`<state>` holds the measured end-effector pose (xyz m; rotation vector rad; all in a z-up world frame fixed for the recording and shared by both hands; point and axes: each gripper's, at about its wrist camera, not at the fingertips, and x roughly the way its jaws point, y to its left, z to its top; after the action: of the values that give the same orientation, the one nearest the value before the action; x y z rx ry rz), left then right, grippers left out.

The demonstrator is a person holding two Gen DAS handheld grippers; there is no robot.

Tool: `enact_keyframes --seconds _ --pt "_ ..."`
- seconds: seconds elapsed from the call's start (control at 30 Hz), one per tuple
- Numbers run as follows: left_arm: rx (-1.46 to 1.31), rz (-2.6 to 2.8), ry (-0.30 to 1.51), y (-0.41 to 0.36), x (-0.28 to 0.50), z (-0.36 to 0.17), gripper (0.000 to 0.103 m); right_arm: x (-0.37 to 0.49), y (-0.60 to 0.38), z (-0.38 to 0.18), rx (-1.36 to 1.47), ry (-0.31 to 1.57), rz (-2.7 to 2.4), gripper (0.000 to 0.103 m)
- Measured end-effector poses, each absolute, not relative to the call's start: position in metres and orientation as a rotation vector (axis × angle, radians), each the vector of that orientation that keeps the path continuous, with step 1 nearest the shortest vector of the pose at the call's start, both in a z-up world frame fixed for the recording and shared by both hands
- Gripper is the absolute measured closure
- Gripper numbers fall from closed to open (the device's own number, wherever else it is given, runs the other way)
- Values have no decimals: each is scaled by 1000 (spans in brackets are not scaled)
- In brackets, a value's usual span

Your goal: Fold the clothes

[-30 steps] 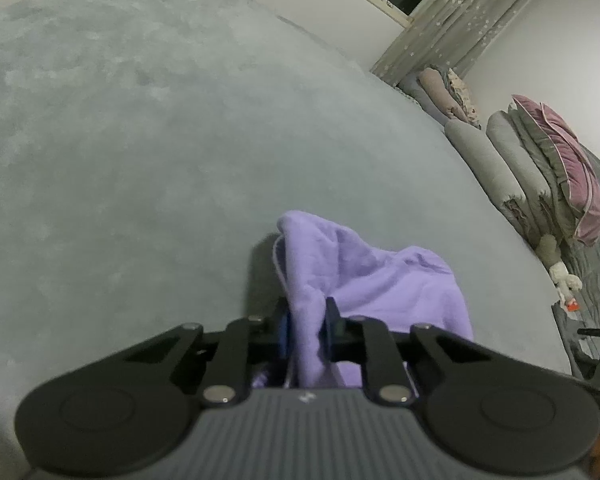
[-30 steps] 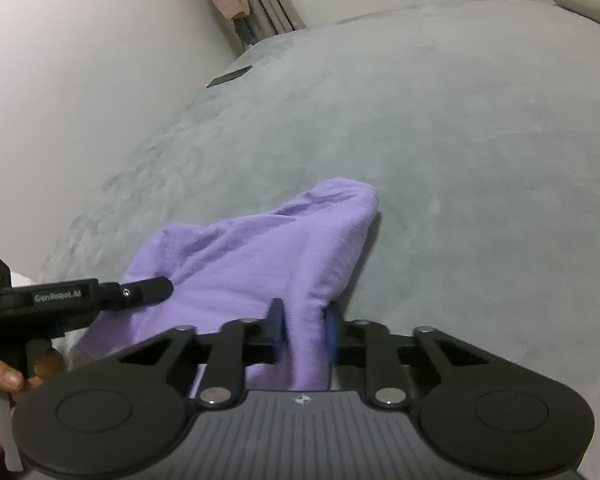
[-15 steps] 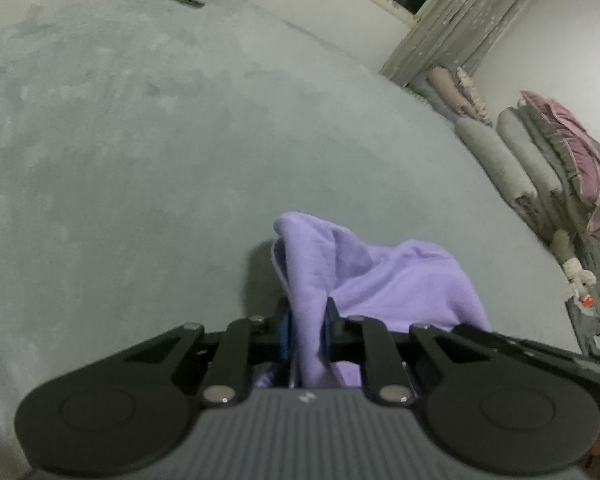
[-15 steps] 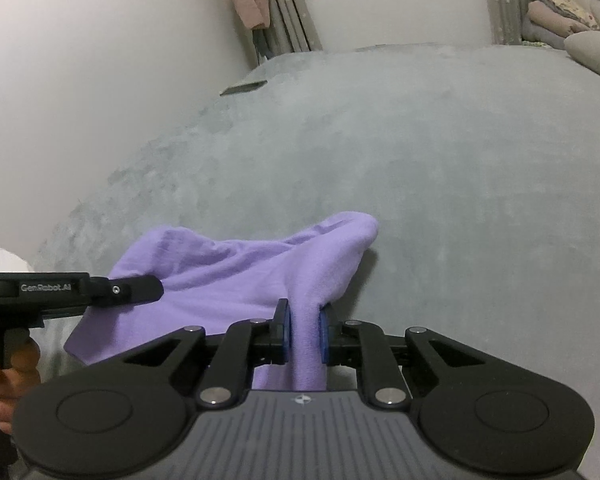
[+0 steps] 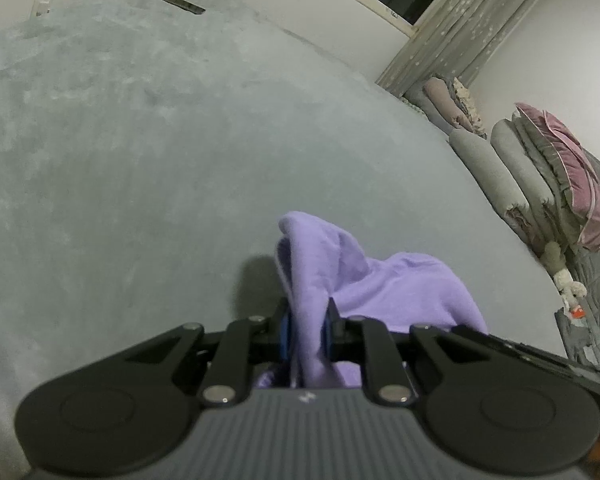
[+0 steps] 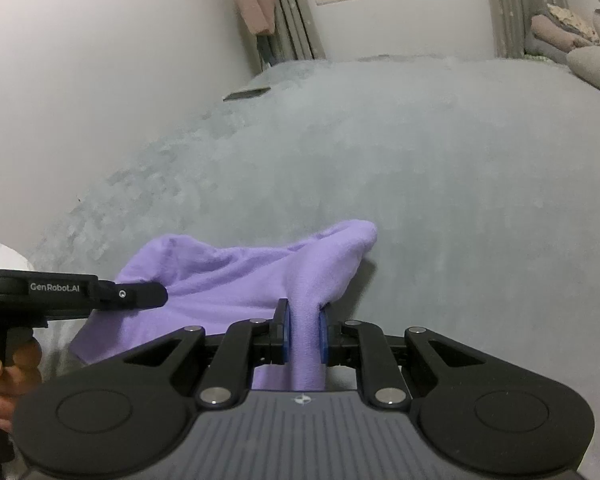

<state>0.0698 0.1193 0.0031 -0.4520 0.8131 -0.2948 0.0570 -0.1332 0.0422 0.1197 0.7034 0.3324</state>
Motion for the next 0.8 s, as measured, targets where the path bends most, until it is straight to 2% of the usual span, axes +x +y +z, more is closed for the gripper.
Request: enact_keyframes --seconds 0.47,0.6,0.7,0.8 --pt "-413 -273 832 115 72 -5 88 68 -141 31 128 783 309 88" --pt "-449 -289 852 125 77 -11 72 69 -145 29 170 793 319 83" --pt "-493 -304 860 133 81 -16 69 71 -147 23 198 816 318 77" --pt "-500 -347 857 132 83 -19 51 73 -152 15 240 839 326 68"
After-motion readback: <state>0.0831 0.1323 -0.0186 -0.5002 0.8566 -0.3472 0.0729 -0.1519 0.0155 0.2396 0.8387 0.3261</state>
